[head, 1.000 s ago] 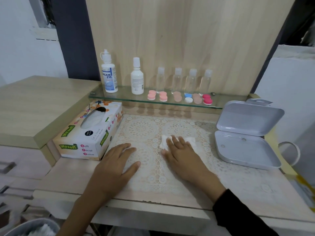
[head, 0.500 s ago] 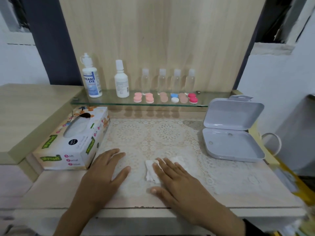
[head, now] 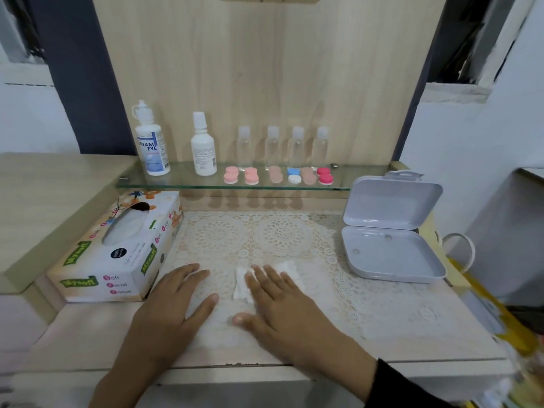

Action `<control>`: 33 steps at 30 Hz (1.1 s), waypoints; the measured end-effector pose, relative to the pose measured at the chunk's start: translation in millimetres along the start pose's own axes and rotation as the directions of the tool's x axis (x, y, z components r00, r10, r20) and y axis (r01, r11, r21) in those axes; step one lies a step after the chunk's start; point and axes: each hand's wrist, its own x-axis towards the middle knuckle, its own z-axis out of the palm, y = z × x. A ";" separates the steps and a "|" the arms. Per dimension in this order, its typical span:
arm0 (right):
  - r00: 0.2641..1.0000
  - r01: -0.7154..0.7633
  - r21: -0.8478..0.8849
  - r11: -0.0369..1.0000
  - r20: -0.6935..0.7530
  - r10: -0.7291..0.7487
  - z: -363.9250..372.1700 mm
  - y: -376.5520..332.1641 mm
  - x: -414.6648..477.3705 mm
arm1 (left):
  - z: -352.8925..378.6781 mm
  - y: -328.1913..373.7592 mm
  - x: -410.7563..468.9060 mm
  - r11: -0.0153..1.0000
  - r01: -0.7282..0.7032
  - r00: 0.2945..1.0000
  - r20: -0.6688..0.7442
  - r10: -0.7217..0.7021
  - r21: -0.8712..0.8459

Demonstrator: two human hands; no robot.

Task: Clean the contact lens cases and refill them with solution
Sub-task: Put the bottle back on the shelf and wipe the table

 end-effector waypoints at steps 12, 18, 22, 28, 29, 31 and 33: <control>0.999 -0.040 -0.041 0.998 0.013 0.041 -17.6 33.3 -10.3 | -1.7 1.4 -0.6 1.000 0.027 0.999 0.037 -0.027 -0.012; 0.990 -0.133 -0.042 0.990 -0.052 0.130 -27.3 63.3 44.5 | -2.5 1.4 -0.7 0.999 0.030 0.998 0.051 -0.029 -0.015; 0.987 -0.150 -0.016 0.989 -0.068 0.148 -26.0 66.7 55.4 | -3.4 0.7 0.3 0.999 0.033 0.998 0.054 -0.032 -0.014; 0.991 -0.119 0.023 0.993 -0.050 0.120 -23.9 45.0 20.0 | -3.4 1.8 0.0 0.999 0.050 0.997 0.053 -0.049 -0.010; 0.993 -0.105 0.022 0.994 -0.044 0.106 -22.7 40.2 11.0 | -3.3 1.8 0.1 0.999 0.050 0.997 0.053 -0.050 -0.010; 0.997 -0.069 0.008 0.998 -0.033 0.069 -19.5 33.3 -6.5 | -2.8 1.4 0.2 0.999 0.053 0.997 0.052 -0.052 -0.012; 0.999 -0.036 0.001 0.999 -0.019 0.036 -16.3 31.8 -21.3 | -2.6 1.7 -0.2 0.999 0.052 0.997 0.051 -0.052 -0.007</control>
